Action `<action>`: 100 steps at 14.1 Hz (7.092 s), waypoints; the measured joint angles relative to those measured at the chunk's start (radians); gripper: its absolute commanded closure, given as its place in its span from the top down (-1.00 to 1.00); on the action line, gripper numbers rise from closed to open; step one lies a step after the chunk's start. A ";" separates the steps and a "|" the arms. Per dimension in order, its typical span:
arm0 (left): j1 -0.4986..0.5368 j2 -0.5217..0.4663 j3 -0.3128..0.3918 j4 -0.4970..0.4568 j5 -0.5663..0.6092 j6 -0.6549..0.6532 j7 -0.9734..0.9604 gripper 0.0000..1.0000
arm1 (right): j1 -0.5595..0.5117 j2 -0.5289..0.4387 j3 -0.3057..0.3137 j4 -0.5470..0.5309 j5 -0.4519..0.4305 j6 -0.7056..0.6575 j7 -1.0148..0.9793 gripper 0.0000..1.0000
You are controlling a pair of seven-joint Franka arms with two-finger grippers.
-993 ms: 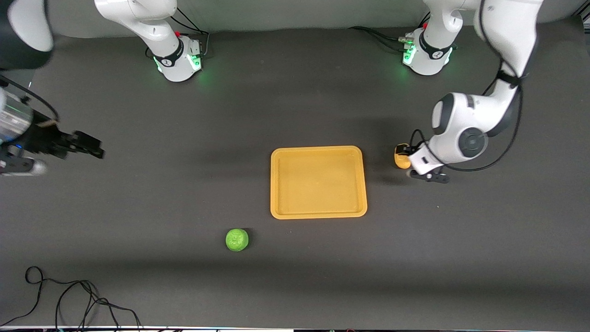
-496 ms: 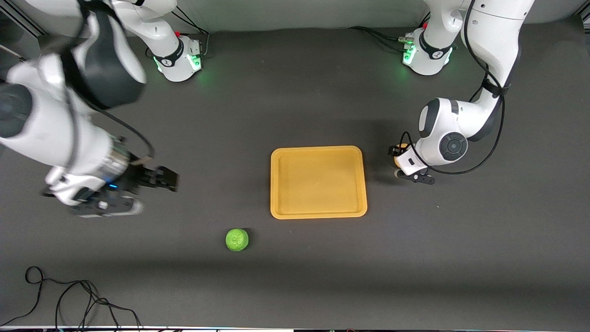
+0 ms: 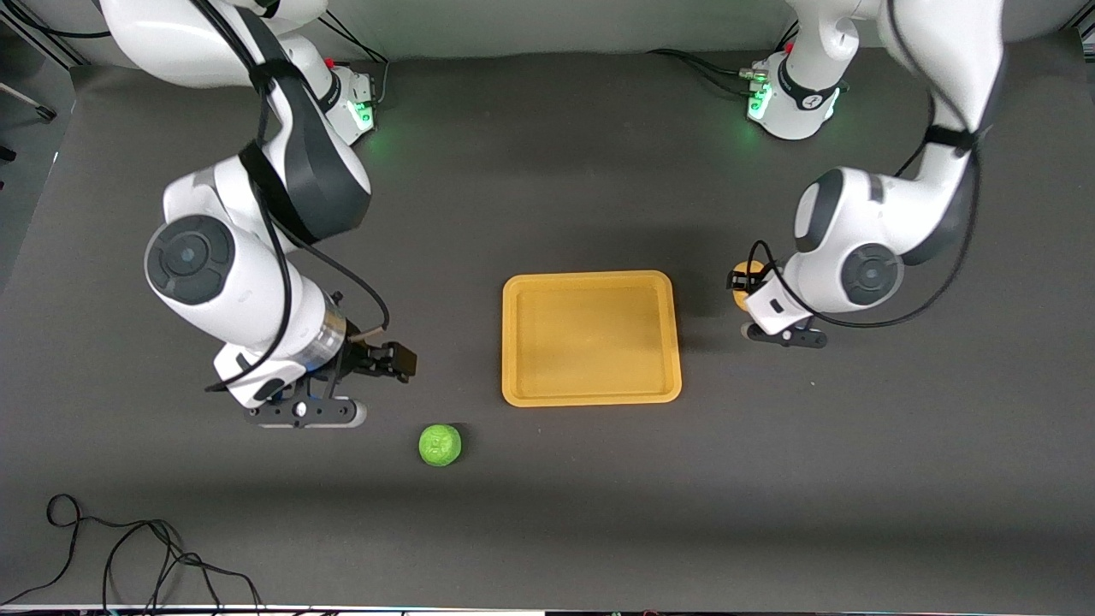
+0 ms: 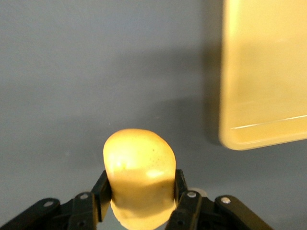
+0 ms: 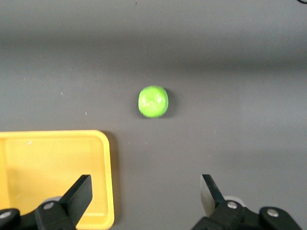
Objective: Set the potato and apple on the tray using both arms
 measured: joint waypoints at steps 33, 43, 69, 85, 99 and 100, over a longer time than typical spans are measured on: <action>-0.028 0.092 0.019 0.523 0.167 -0.209 -0.306 1.00 | -0.003 0.188 -0.015 -0.069 -0.046 0.302 -0.001 -0.28; 0.208 -0.215 0.024 0.314 0.194 -0.366 -0.069 1.00 | 0.201 -0.153 0.005 -0.101 -0.033 -0.121 0.303 -0.28; 0.270 -0.409 0.059 0.122 0.196 -0.191 0.208 1.00 | 0.445 0.349 -0.031 -0.087 -0.131 0.403 0.727 -0.07; 0.274 -0.408 0.073 0.148 0.195 -0.288 0.246 1.00 | 0.365 -0.090 -0.038 -0.055 -0.126 -0.132 0.605 1.00; 0.277 -0.409 0.115 0.181 0.194 -0.321 0.318 1.00 | -0.321 -0.573 -0.032 -0.405 -0.039 -0.262 -0.353 1.00; 0.277 -0.409 0.115 0.181 0.194 -0.321 0.318 1.00 | -0.354 -0.573 -0.031 -0.410 -0.039 -0.262 -0.389 1.00</action>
